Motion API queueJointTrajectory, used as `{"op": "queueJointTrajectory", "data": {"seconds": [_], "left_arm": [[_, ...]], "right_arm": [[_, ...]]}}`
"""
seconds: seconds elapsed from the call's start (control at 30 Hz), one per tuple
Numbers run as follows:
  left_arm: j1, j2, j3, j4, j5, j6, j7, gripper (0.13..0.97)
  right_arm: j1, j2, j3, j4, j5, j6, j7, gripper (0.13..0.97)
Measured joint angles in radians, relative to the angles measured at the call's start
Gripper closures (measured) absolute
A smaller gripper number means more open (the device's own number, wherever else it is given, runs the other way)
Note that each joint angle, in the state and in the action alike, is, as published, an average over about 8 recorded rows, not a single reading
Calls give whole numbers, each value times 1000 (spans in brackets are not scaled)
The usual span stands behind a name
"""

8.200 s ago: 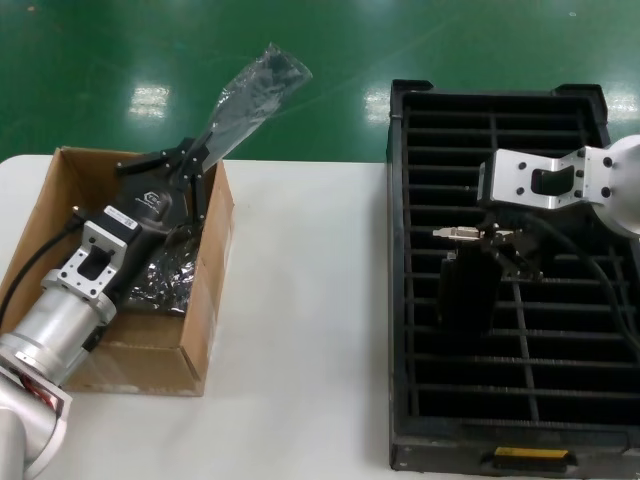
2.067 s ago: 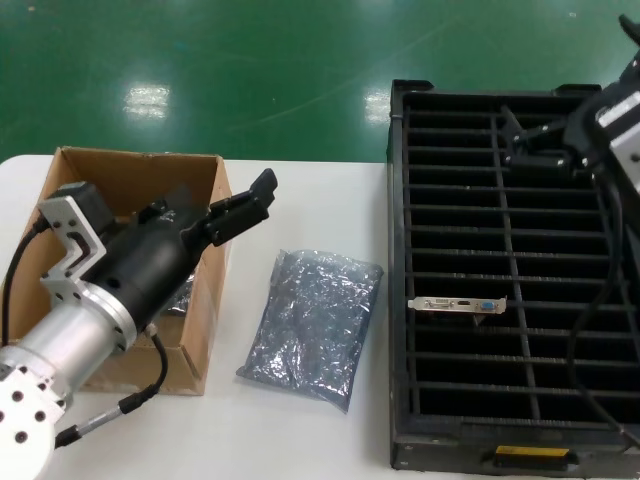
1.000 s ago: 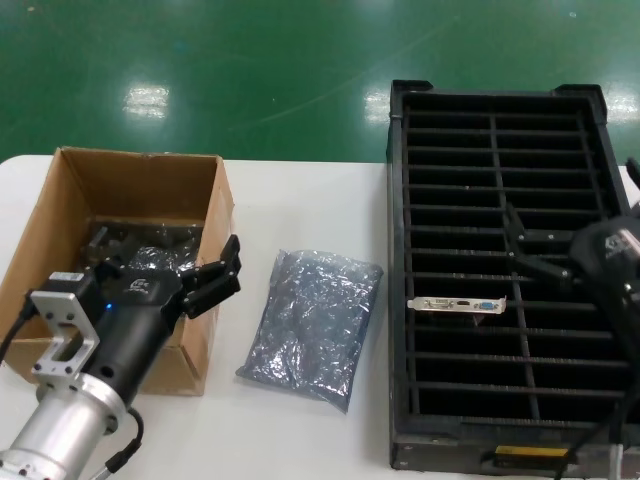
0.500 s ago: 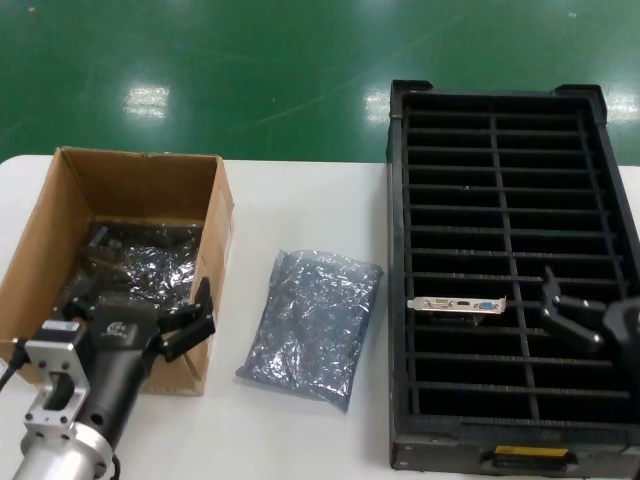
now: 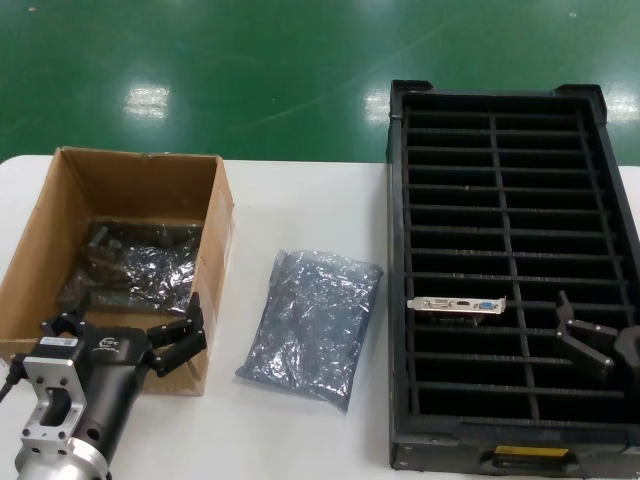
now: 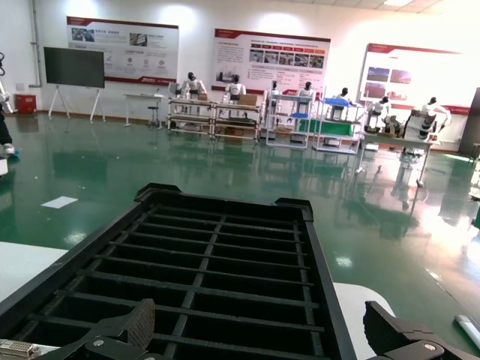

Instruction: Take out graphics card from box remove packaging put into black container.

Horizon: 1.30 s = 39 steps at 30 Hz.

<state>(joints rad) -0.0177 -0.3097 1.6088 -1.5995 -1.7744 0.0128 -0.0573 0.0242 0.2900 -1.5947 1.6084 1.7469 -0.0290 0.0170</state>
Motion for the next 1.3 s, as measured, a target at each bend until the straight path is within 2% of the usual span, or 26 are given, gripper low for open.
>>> {"op": "queueJointTrajectory", "data": {"seconds": [1.3], "left_arm": [[0,0,0,0,0,0,0,132]], "right_arm": [[0,0,0,0,0,0,0,129]]}}
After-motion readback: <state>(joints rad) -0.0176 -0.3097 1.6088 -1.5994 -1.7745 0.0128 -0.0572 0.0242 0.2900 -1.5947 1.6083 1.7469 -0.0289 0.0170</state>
